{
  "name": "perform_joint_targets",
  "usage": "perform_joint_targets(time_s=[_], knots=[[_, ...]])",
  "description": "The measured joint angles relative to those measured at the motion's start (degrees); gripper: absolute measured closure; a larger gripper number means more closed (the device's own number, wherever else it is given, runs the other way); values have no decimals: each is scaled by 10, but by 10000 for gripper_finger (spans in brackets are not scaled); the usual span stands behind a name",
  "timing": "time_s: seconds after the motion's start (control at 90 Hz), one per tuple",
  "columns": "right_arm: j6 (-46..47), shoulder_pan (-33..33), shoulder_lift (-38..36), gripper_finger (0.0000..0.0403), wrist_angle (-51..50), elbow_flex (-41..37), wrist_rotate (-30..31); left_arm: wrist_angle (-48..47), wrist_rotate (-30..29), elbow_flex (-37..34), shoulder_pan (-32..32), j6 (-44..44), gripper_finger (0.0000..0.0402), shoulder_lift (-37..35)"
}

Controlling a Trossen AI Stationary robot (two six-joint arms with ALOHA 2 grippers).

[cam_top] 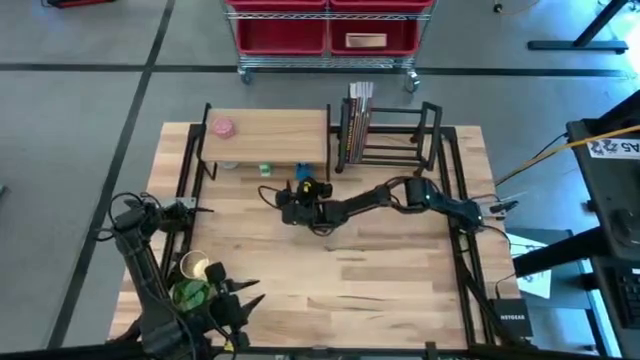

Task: Stock shelves
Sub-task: Remove the blue tape dispenser and green stapler from under the shelf

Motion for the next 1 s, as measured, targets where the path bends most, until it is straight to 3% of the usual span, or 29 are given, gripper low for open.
perform_joint_targets(time_s=[0.378, 0.489, 0.611, 1.0], knots=[[61, -40, 0, 80, -102, 15, -51, 0, 0, 0, 0, 0, 263, 0], [71, -45, 0, 97, -113, 15, -66, 0, -1, 0, 0, 0, 263, 0], [70, -46, 0, 143, -114, 15, -70, 0, -1, 0, 0, 0, 263, 0], [41, -45, 0, 351, -112, 15, -88, 0, -1, 0, 0, 0, 263, 0]])
